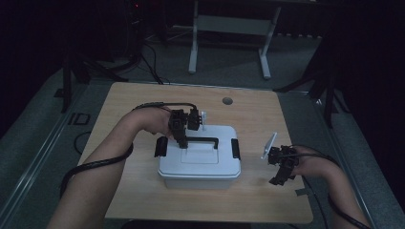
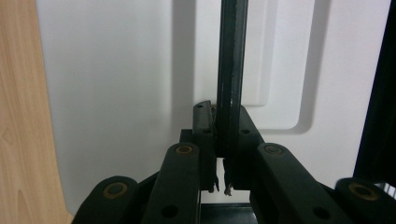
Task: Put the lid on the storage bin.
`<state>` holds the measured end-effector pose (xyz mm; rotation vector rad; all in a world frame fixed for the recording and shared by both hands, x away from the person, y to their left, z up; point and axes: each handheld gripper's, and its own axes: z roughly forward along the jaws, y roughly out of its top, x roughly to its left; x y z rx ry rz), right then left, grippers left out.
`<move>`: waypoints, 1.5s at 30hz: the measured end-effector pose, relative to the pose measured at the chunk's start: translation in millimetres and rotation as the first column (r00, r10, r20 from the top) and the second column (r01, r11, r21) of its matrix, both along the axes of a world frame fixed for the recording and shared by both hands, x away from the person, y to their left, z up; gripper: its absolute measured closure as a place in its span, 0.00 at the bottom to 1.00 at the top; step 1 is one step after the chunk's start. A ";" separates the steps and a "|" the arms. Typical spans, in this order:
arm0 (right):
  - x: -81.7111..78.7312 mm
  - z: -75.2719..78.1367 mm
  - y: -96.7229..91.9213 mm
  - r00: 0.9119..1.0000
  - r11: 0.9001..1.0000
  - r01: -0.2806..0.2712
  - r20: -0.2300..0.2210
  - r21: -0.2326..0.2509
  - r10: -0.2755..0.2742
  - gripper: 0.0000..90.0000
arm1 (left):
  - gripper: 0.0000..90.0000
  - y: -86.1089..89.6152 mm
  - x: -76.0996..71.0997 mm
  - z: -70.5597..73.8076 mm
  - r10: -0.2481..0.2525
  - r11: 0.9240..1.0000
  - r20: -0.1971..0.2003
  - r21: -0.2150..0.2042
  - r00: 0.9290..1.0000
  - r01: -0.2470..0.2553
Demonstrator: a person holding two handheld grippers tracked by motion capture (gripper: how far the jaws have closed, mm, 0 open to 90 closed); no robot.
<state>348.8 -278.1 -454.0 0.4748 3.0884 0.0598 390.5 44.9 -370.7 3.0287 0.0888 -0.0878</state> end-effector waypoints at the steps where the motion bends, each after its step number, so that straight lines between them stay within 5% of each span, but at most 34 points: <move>1: 0.1 -0.1 0.4 1.000 1.000 0.000 0.000 0.000 0.000 0.16 | 0.93 -0.1 0.1 -0.2 -0.001 1.000 0.000 0.000 1.000 0.001; 12: 0.7 -0.6 4.9 1.000 1.000 -0.008 -0.001 0.000 0.008 0.16 | 0.91 1.0 -0.1 0.4 0.019 1.000 0.017 -0.009 1.000 -0.018; 15: 0.8 0.2 5.1 1.000 1.000 -0.010 0.001 0.004 0.010 0.16 | 0.76 5.0 1.1 1.6 0.047 0.998 0.048 -0.042 0.998 -0.045; 20: 1.3 1.0 5.2 1.000 1.000 -0.007 0.003 0.001 0.007 0.16 | 0.31 11.6 4.0 5.8 0.122 0.987 0.043 -0.109 0.992 -0.116; 24: 1.8 2.8 5.8 1.000 1.000 -0.008 0.009 0.008 0.008 0.16 | 0.15 17.2 3.6 6.3 0.135 0.985 0.088 -0.118 0.987 -0.125; 28: 2.5 3.6 7.1 1.000 1.000 -0.002 0.014 0.008 0.002 0.16 | 0.02 24.1 2.0 3.7 0.147 0.982 0.089 -0.129 0.985 -0.135; 37: 3.9 5.2 10.3 1.000 1.000 0.006 0.027 0.020 -0.006 0.16 | 0.02 47.6 -5.1 2.9 0.168 0.967 0.135 -0.215 0.977 -0.137; 45: 5.6 6.3 9.5 0.998 0.999 0.011 0.055 0.030 -0.012 0.16 | 0.02 75.3 -13.5 -1.6 0.201 0.956 0.122 -0.242 0.972 -0.168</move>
